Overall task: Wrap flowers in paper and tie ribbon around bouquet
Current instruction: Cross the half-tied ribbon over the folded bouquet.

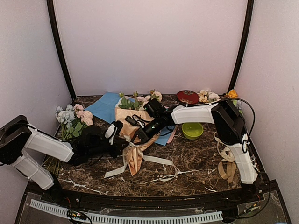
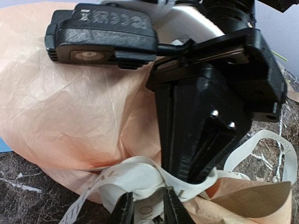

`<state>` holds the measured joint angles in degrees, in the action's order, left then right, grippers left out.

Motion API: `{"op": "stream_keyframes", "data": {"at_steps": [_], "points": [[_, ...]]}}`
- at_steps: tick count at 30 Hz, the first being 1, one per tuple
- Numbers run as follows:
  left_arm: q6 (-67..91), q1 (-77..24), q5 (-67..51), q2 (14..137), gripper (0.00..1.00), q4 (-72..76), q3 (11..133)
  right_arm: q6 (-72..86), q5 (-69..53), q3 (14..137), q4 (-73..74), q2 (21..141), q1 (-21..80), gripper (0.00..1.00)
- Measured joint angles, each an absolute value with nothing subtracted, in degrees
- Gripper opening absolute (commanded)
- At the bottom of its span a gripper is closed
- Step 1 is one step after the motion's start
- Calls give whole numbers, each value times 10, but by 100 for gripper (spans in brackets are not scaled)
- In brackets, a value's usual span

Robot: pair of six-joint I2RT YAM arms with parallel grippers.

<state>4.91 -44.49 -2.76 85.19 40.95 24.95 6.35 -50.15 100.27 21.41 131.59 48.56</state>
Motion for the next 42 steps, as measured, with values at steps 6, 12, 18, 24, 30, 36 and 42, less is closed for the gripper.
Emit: {"op": "stream_keyframes", "data": {"at_steps": [6,12,18,24,30,36,42], "points": [[38,-446,-46,797,23,391,235,74,-492,1003,195,1316,483,4],[19,-446,-53,795,36,348,237,79,-484,1003,193,1316,483,0],[-39,-442,-65,794,45,288,276,78,-474,1003,197,1313,483,0],[-195,-439,-84,783,49,163,367,76,-462,1003,206,1304,483,0],[-215,-333,-149,751,65,99,389,75,-444,1001,211,1295,483,0],[-180,-260,-186,792,75,25,434,75,-415,996,215,1280,483,0],[-190,-263,-194,854,76,-49,443,77,-397,971,211,1264,483,2]]}}
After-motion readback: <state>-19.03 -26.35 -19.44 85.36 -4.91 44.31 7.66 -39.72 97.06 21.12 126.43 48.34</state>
